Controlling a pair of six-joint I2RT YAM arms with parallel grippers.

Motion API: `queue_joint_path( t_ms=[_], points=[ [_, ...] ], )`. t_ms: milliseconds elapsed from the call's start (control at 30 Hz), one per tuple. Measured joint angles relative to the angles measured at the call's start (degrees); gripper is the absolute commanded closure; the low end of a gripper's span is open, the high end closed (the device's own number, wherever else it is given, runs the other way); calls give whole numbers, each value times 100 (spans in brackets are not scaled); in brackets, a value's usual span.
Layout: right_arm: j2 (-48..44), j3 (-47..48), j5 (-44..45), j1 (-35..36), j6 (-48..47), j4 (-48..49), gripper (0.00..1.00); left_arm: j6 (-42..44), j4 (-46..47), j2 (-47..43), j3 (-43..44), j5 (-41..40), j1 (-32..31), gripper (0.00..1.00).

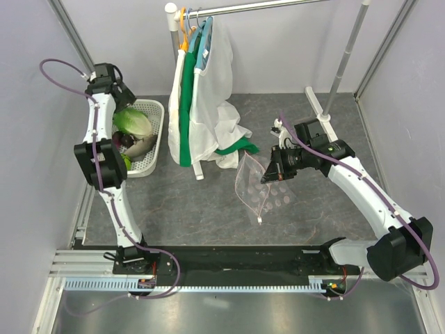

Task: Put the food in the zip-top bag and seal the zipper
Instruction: Pick up the fake vegetable from the bin.

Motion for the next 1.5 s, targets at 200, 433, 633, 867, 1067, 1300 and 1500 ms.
queue_joint_path(
  t_ms=[200,433,633,867,1067,1300,1500],
  points=[
    [2,-2,39,0,2,2,100,0,15,638,157,-155,-133,0],
    [2,-46,46,0,2,7,100,-13,50,1163,264,-254,-170,9],
    [2,-57,61,0,0,7,100,-33,188,1235,374,-181,-208,50],
    [2,-57,61,0,-2,7,100,-31,393,916,125,98,-216,75],
    [2,-52,57,0,-2,-2,100,-7,774,-649,-953,214,-188,78],
    [0,116,-76,-22,72,-39,100,229,2369,-3261,-2468,852,-153,79],
    [-31,149,-501,-57,372,-2,100,382,4771,-5698,-4795,2031,-186,90]
  ],
)
